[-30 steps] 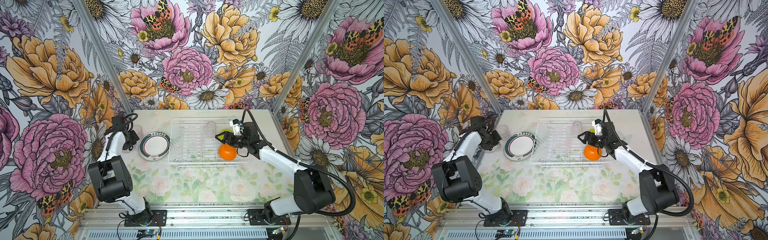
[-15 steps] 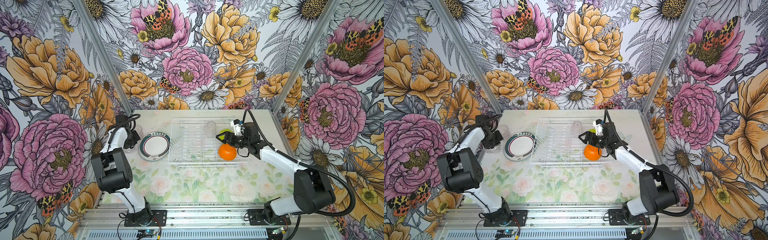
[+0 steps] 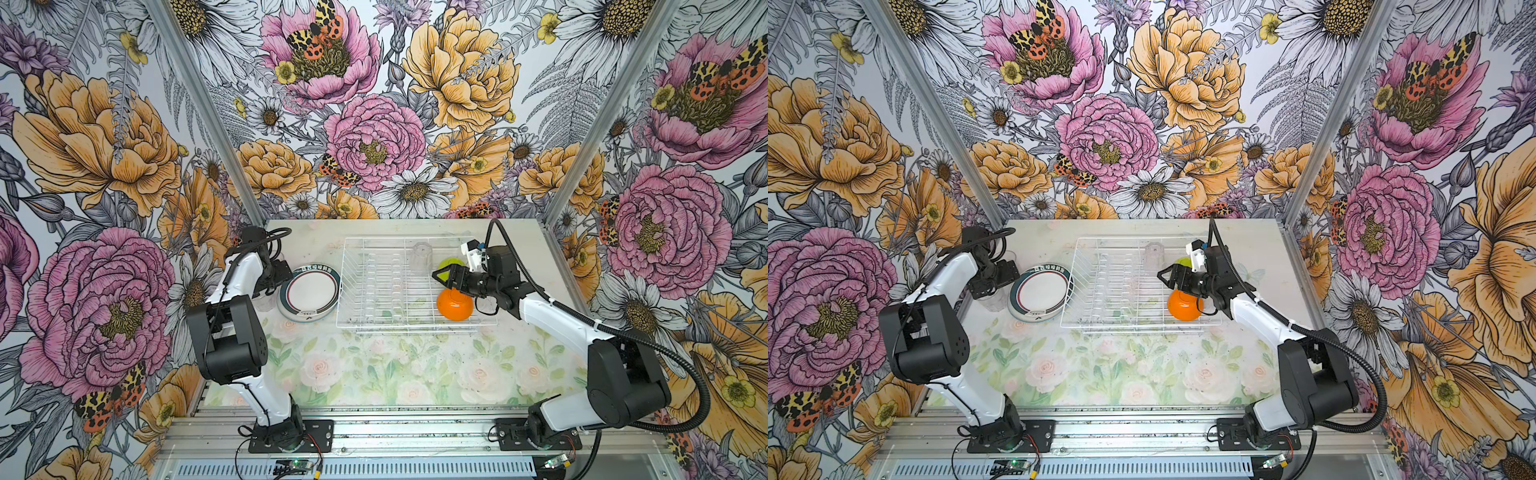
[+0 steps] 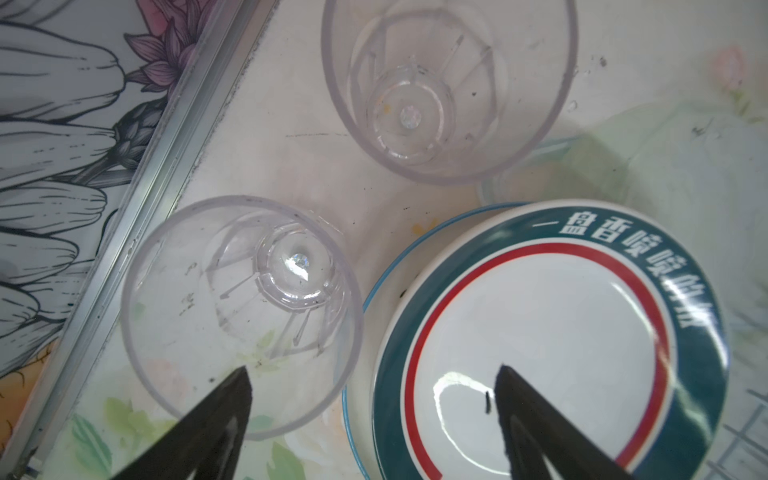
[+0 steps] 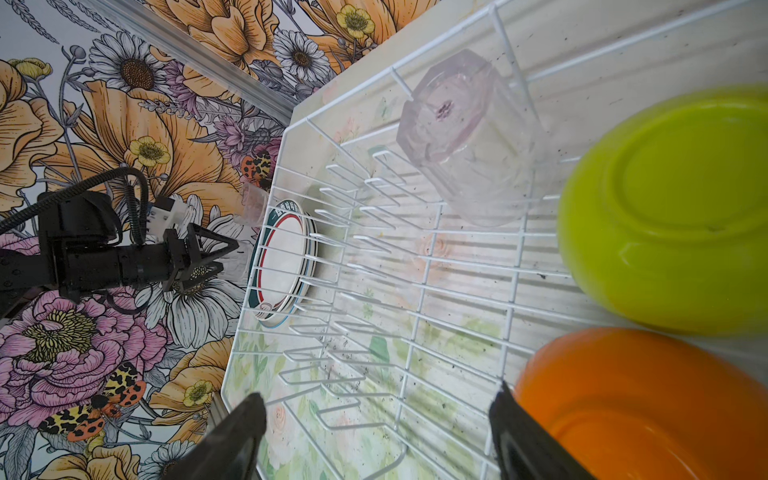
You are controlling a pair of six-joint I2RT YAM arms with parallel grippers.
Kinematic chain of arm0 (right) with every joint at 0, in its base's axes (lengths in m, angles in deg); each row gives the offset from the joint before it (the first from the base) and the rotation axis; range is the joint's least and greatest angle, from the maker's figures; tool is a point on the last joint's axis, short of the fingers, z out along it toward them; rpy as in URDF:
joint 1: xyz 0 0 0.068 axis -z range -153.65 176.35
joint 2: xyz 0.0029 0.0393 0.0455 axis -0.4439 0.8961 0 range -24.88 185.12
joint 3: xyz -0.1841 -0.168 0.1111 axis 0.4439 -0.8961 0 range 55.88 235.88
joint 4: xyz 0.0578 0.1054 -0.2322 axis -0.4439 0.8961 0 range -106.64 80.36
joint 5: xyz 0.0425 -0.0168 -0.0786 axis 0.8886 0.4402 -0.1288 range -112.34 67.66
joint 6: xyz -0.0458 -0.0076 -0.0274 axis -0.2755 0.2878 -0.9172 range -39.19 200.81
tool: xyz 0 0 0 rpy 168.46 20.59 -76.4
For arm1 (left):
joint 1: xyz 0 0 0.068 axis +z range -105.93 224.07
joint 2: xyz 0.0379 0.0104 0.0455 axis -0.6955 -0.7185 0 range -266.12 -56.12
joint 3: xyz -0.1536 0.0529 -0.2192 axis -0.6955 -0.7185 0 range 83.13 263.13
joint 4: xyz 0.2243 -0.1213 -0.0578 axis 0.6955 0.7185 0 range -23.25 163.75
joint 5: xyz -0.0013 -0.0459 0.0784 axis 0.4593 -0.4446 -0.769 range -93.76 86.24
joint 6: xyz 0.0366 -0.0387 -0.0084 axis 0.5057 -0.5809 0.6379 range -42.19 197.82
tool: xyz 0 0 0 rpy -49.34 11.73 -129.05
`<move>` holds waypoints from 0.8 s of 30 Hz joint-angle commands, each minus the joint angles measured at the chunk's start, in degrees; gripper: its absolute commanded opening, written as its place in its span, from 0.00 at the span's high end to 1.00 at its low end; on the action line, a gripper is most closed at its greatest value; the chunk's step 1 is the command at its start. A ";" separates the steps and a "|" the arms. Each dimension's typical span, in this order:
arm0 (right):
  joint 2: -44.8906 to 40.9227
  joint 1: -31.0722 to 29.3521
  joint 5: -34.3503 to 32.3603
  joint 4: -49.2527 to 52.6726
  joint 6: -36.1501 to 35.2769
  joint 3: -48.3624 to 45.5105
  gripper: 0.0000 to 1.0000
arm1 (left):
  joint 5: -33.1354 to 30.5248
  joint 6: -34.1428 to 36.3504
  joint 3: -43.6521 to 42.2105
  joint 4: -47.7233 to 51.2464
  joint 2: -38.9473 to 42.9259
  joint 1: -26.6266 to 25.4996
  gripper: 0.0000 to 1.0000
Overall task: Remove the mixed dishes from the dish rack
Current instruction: 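Open and raise the left gripper while the right moves to the last glass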
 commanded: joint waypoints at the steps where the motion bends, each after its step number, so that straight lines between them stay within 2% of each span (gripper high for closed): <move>1: -2.47 0.55 1.02 -0.97 -0.46 -0.51 0.14 | -1.40 -0.18 -0.96 -0.01 6.39 -0.37 0.01; 9: -2.75 1.44 2.70 0.09 -0.69 -1.29 0.15 | 1.04 -2.23 -5.63 -0.16 19.16 -2.78 0.01; 14: -4.51 1.50 1.96 0.20 0.25 -3.57 0.15 | 3.02 -5.39 -10.35 -2.51 29.39 -7.09 0.01; 20: -9.03 1.00 -4.12 0.38 1.63 -7.36 0.15 | 3.32 -12.24 -21.54 -14.12 43.03 -14.44 0.01; 24: -10.43 0.14 -5.40 0.90 2.30 -8.04 0.16 | 5.17 -16.83 -29.82 -24.36 48.64 -19.30 0.01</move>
